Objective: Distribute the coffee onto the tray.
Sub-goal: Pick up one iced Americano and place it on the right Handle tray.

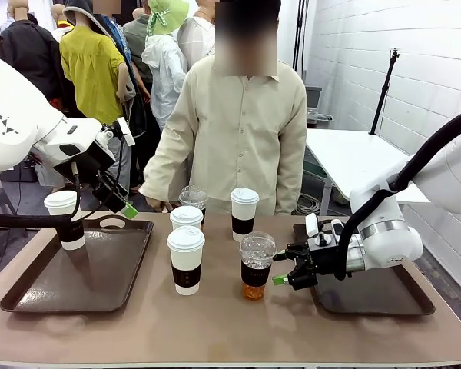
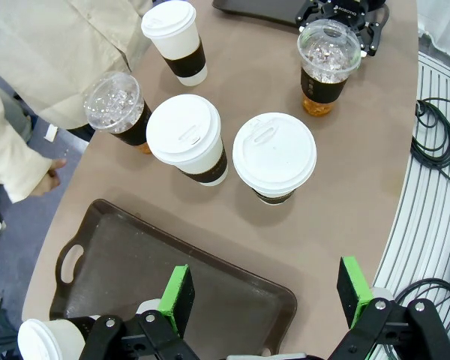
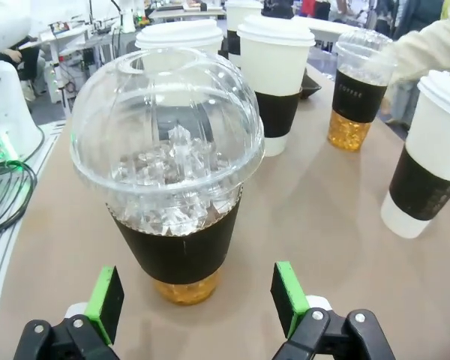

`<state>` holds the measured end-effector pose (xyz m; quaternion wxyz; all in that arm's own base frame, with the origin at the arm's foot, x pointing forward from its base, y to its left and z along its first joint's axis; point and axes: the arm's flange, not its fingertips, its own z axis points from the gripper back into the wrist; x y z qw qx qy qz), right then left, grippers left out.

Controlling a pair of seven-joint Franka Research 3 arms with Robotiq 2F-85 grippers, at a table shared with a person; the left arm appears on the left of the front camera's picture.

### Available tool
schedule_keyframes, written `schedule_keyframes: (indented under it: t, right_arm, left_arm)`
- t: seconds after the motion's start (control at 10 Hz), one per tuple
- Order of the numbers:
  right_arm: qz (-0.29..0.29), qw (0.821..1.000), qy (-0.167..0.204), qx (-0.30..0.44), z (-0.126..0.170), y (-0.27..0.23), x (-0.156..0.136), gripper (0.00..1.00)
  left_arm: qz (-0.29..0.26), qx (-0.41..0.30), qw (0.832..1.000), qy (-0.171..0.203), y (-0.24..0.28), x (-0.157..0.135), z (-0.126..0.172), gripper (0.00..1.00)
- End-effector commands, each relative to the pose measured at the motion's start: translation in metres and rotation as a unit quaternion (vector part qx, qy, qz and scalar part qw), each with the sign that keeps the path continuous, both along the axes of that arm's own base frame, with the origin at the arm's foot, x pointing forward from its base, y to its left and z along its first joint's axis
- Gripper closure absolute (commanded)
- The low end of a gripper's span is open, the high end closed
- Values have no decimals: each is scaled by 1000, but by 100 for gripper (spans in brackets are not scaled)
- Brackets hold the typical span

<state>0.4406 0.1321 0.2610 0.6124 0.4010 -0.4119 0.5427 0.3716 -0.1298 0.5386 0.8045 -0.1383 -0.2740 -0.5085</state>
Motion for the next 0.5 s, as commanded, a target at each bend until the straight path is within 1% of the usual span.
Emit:
schedule_keyframes:
  t: [0.0, 0.4]
  right_arm:
    - [8, 999, -9, 31, -6, 8, 7, 0]
    - [29, 999, -2, 39, -5, 16, 10, 0]
  left_arm:
    - [-3, -5, 1000, 3, 1, 1, 0, 0]
    - [-3, -5, 1000, 3, 1, 1, 0, 0]
